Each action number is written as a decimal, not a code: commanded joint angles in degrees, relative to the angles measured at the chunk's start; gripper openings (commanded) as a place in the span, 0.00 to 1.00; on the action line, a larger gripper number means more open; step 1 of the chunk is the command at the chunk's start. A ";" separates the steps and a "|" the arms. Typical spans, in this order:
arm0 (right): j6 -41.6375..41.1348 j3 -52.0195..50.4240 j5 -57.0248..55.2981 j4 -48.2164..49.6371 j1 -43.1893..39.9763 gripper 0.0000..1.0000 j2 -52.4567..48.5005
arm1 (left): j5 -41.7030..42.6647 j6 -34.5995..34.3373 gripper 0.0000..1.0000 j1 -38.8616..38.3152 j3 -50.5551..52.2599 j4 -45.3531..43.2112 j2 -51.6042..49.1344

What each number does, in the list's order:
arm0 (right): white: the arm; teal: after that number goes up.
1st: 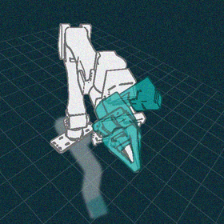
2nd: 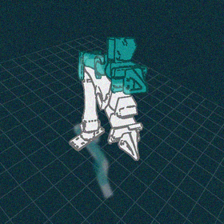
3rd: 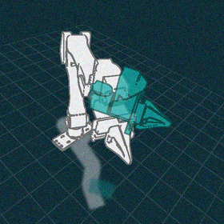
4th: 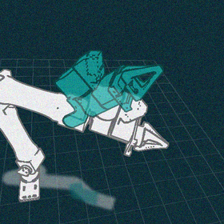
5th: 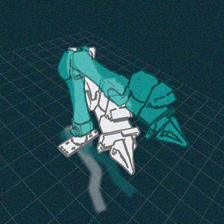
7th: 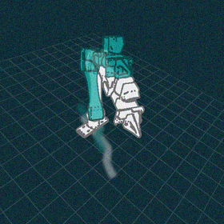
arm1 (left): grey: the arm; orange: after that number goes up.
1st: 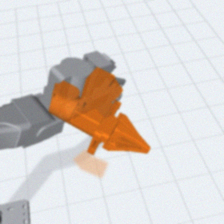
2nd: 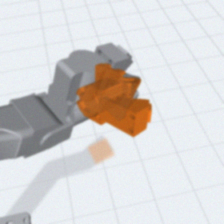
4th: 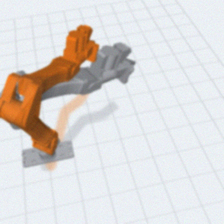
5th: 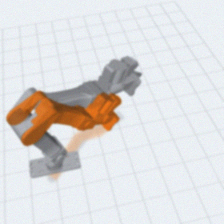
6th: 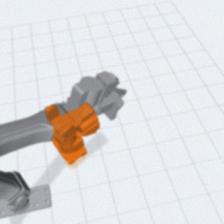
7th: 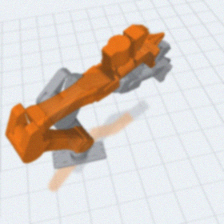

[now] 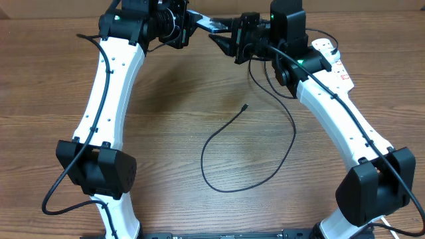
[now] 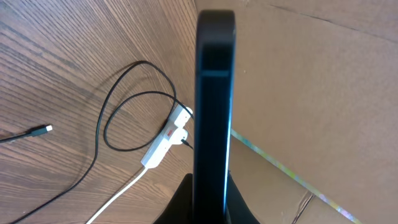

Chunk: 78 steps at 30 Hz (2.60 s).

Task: Plug charger to phone and switch on socket
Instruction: 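Open the right gripper and move the phone left with the left gripper, then lower the right gripper onto the black cable's USB-C plug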

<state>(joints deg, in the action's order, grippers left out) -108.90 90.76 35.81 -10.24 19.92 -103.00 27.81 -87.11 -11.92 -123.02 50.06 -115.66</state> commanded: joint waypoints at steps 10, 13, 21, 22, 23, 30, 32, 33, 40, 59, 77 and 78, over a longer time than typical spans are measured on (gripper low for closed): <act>11.32 1.95 -4.28 -4.83 0.20 0.80 2.75 | -8.39 7.61 0.04 2.27 0.04 -0.59 -0.50; 18.88 1.95 -9.16 -9.99 -0.20 0.86 2.75 | -10.36 13.99 0.04 3.80 0.04 -0.17 -0.50; 50.01 1.90 -29.92 -26.47 -0.66 1.00 2.71 | -11.82 33.77 0.04 7.50 0.04 3.87 -0.50; 52.26 1.88 -32.02 -28.20 -0.66 1.00 2.71 | -12.09 35.56 0.04 7.52 0.04 3.69 -0.50; 53.90 1.88 -33.77 -29.70 -0.66 1.00 2.71 | -12.46 36.96 0.04 7.52 0.04 3.65 -0.50; 61.05 1.86 -43.76 -39.17 -0.66 1.00 2.69 | -13.92 45.68 0.04 7.41 0.07 3.58 -1.25; 62.20 1.84 -44.94 -41.09 -0.66 1.00 2.69 | -14.53 48.96 0.04 7.39 0.13 3.56 -1.75; 63.01 1.84 -45.24 -41.86 -0.66 1.00 2.69 | -14.67 50.73 0.04 7.39 0.13 3.56 -2.10; 64.13 1.84 -45.24 -46.25 -0.66 1.00 2.69 | -5.42 60.30 0.04 7.39 0.15 4.74 -5.75; 72.37 0.31 -44.46 -50.99 0.20 0.94 0.09 | 16.76 80.70 0.04 11.91 0.15 14.56 -5.31; 78.58 -0.81 -26.43 -47.15 1.68 0.50 -16.39 | 7.78 81.24 0.04 6.95 0.20 12.55 -5.35; 78.51 -0.81 -26.45 -47.23 1.88 0.50 -16.68 | 7.56 81.07 0.04 6.82 0.20 12.55 -5.35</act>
<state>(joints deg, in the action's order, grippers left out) -31.44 90.24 7.35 -57.34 21.10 -118.69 36.95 -5.58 -4.75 -122.54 62.92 -122.41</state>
